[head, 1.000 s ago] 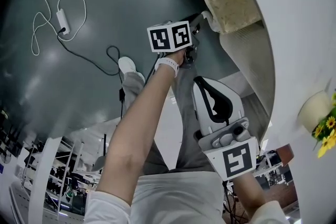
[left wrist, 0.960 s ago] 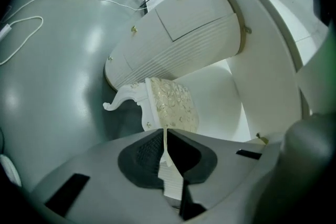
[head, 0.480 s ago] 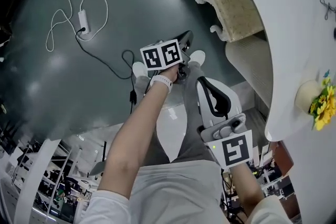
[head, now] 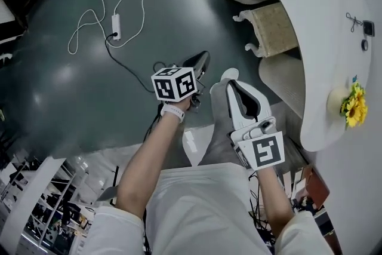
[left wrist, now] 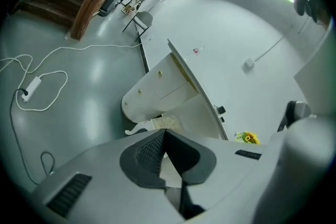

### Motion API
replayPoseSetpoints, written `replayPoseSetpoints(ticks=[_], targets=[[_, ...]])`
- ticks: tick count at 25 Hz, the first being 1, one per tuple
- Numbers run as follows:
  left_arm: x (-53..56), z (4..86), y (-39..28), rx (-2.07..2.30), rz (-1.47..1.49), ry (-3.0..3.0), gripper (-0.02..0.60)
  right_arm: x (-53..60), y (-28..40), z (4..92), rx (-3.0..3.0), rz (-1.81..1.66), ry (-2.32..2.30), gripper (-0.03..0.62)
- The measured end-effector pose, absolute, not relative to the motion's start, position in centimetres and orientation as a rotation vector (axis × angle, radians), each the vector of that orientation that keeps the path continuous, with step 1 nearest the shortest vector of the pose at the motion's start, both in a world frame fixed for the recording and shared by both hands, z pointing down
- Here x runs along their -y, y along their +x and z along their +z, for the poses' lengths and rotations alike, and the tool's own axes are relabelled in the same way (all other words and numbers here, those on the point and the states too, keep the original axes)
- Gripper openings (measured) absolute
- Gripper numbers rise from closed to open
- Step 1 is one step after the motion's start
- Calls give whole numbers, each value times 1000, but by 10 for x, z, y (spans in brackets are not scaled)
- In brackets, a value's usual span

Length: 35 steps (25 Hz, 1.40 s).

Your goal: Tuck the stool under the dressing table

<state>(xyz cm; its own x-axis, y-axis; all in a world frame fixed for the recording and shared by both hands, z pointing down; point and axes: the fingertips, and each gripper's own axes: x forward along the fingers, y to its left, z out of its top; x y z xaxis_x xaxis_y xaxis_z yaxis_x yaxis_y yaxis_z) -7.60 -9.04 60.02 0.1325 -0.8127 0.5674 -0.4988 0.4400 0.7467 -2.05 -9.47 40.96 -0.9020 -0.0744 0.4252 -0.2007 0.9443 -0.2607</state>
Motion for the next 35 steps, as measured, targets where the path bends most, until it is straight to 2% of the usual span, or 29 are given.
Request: replayPoseSetpoints(ticks=[18, 35], targets=[[-21, 391, -117, 1722, -303, 1280, 9, 38, -65, 299, 2745, 229, 50, 17], [-101, 236, -167, 2004, -289, 1405, 9, 31, -83, 212, 2820, 197, 172, 15]])
